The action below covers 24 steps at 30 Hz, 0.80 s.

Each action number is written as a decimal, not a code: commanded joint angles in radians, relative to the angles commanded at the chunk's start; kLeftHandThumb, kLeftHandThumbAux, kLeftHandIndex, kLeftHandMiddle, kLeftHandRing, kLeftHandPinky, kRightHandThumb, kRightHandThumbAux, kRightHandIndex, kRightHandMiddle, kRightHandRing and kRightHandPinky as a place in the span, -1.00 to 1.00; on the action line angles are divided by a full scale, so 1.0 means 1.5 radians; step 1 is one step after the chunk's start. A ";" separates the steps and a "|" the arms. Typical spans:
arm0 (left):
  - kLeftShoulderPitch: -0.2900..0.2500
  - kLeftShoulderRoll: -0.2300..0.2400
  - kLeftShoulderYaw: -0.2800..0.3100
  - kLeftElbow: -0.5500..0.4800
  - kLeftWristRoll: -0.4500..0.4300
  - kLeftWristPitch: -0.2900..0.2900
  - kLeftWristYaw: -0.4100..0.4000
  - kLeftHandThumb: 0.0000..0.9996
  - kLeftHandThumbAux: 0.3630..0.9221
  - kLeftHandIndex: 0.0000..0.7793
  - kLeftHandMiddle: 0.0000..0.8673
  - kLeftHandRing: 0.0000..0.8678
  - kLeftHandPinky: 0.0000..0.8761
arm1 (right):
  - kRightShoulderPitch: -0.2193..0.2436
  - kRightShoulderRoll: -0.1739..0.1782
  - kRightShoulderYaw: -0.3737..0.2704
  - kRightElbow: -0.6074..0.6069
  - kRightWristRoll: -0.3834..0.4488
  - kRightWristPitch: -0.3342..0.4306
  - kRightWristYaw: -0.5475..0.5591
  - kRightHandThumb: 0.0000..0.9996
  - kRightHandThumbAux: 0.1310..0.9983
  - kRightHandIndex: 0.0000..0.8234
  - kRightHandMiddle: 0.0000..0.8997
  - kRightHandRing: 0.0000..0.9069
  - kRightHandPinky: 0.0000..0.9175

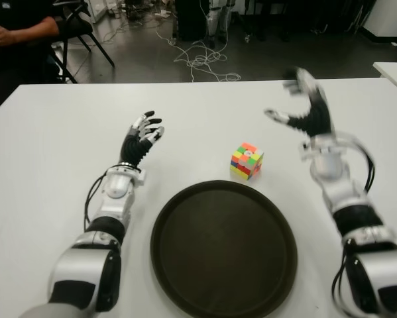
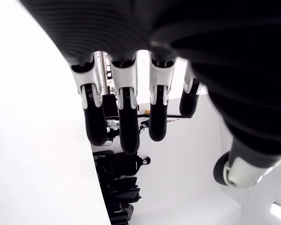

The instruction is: Pick up the Rubik's Cube and put it in the plate

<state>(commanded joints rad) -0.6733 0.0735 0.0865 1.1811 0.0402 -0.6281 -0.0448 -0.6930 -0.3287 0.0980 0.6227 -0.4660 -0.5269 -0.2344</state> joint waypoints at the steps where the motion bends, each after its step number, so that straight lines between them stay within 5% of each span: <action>1: 0.000 0.000 -0.001 0.000 0.001 0.000 0.000 -0.77 -0.25 -0.60 -0.42 -0.34 -0.35 | -0.001 -0.015 0.013 -0.023 -0.026 0.024 0.016 -0.87 0.67 -0.50 -0.43 -0.42 -0.40; 8: 0.002 0.001 -0.001 -0.002 0.003 -0.002 0.000 -0.77 -0.19 -0.58 -0.41 -0.34 -0.33 | 0.019 -0.051 0.048 -0.117 -0.088 0.103 0.072 -0.99 0.55 -0.64 -0.53 -0.54 -0.62; 16: 0.005 0.001 0.002 -0.009 -0.002 -0.006 -0.009 -0.79 -0.11 -0.61 -0.42 -0.32 -0.30 | 0.038 -0.103 0.098 -0.174 -0.123 0.134 0.179 -1.00 0.41 -0.72 -0.62 -0.65 -0.80; 24: 0.007 0.003 0.003 -0.011 -0.003 -0.011 -0.021 -0.81 -0.12 -0.61 -0.42 -0.34 -0.32 | 0.013 -0.159 0.142 -0.207 -0.116 0.165 0.388 -1.00 0.38 -0.75 -0.61 -0.65 -0.76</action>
<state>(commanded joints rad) -0.6633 0.0786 0.0907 1.1653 0.0349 -0.6445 -0.0767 -0.6740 -0.5667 0.3104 0.3126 -0.6394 -0.2791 0.3470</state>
